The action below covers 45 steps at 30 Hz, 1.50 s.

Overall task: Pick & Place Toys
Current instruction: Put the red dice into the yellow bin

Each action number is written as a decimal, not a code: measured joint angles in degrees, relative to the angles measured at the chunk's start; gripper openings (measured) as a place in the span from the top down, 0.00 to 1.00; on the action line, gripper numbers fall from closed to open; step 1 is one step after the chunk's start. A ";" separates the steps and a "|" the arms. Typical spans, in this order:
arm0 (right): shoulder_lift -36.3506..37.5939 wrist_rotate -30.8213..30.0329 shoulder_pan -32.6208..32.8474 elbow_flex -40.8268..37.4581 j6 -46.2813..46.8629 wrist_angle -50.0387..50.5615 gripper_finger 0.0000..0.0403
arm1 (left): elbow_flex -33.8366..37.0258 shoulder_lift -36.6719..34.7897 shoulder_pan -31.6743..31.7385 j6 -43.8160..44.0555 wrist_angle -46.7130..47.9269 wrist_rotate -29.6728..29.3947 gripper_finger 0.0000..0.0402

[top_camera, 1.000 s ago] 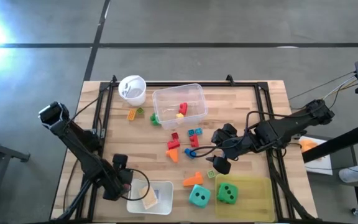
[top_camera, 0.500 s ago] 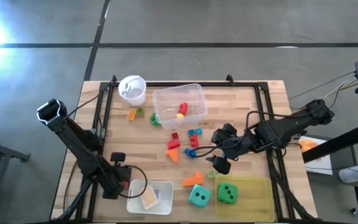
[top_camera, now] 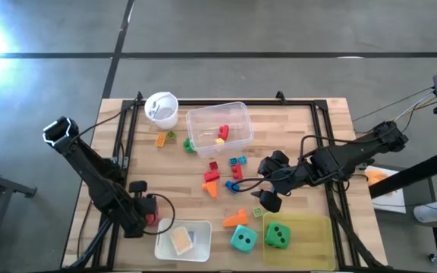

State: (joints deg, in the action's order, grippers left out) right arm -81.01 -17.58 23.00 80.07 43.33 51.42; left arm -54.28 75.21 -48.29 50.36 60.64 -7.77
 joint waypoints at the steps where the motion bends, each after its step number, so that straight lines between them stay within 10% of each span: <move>1: 0.00 -0.02 -0.01 0.00 0.00 -0.02 0.04 | 0.00 -0.22 0.00 0.46 -0.15 -0.41 0.99; 16: 0.00 -0.04 -0.02 0.00 -0.20 -0.39 0.04 | 0.37 -0.43 1.00 -2.39 0.77 -1.55 0.97; 35: -0.01 -0.01 -0.02 0.00 0.01 -0.82 0.04 | 5.33 -0.54 2.47 -4.18 -2.30 7.73 0.03; 45: -0.02 0.00 -0.02 0.00 0.00 -0.83 0.04 | 4.77 -0.48 2.27 -8.48 -2.33 9.58 0.12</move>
State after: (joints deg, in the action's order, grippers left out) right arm -81.03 -17.58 22.98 80.07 43.33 50.59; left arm -49.52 74.73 -46.02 41.88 58.32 1.81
